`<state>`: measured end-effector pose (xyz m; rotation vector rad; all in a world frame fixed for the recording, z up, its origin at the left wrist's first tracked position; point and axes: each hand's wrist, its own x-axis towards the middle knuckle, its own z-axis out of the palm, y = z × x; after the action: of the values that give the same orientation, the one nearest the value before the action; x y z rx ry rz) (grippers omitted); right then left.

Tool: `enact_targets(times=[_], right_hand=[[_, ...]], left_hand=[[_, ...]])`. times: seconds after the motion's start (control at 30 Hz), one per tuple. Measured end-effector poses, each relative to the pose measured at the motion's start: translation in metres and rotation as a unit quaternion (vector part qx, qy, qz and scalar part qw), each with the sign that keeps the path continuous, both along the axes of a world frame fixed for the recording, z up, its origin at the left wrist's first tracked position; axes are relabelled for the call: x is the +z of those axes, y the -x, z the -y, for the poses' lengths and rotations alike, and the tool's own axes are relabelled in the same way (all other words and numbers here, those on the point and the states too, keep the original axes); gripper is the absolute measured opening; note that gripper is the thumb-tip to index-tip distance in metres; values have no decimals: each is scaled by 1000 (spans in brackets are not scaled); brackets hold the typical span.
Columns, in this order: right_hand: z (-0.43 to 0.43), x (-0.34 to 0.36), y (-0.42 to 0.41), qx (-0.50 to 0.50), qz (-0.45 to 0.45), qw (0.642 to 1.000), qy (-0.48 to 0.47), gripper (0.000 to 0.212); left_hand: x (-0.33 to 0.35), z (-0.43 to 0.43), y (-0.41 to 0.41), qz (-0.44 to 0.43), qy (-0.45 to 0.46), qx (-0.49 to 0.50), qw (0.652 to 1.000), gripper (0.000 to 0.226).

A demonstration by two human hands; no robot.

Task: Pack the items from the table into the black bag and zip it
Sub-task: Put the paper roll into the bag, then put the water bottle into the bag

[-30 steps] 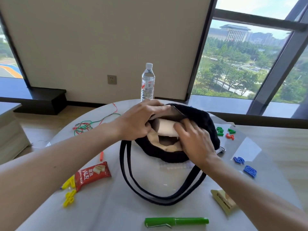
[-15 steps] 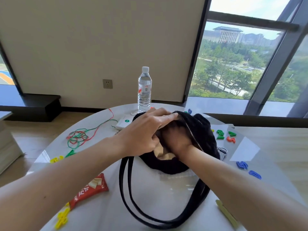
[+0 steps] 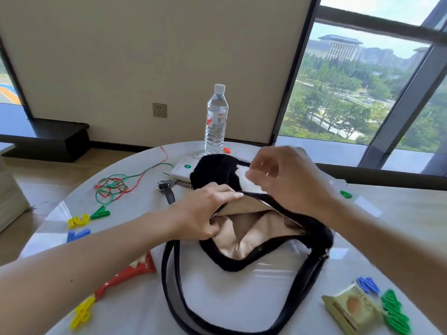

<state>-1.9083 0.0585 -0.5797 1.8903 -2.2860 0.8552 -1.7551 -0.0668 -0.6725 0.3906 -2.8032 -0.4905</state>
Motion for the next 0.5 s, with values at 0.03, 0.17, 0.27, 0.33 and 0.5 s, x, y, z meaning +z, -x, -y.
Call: enact_targets(times=[0.03, 0.17, 0.27, 0.33, 0.5], right_hand=[[14, 3, 8, -7, 38, 999, 33, 15], [81, 3, 31, -27, 143, 984, 101, 14], [130, -3, 41, -63, 167, 979, 96, 33], [160, -9, 46, -87, 166, 979, 86, 48], [223, -26, 56, -137, 189, 971, 59, 85]], left_hand=[[-4, 1, 0, 3, 2, -3, 1000, 66], [-22, 6, 2, 8, 30, -10, 999, 59], [-31, 10, 6, 12, 32, -21, 999, 62], [-35, 13, 10, 9, 15, -22, 1000, 63], [-38, 19, 13, 11, -17, -29, 999, 62]])
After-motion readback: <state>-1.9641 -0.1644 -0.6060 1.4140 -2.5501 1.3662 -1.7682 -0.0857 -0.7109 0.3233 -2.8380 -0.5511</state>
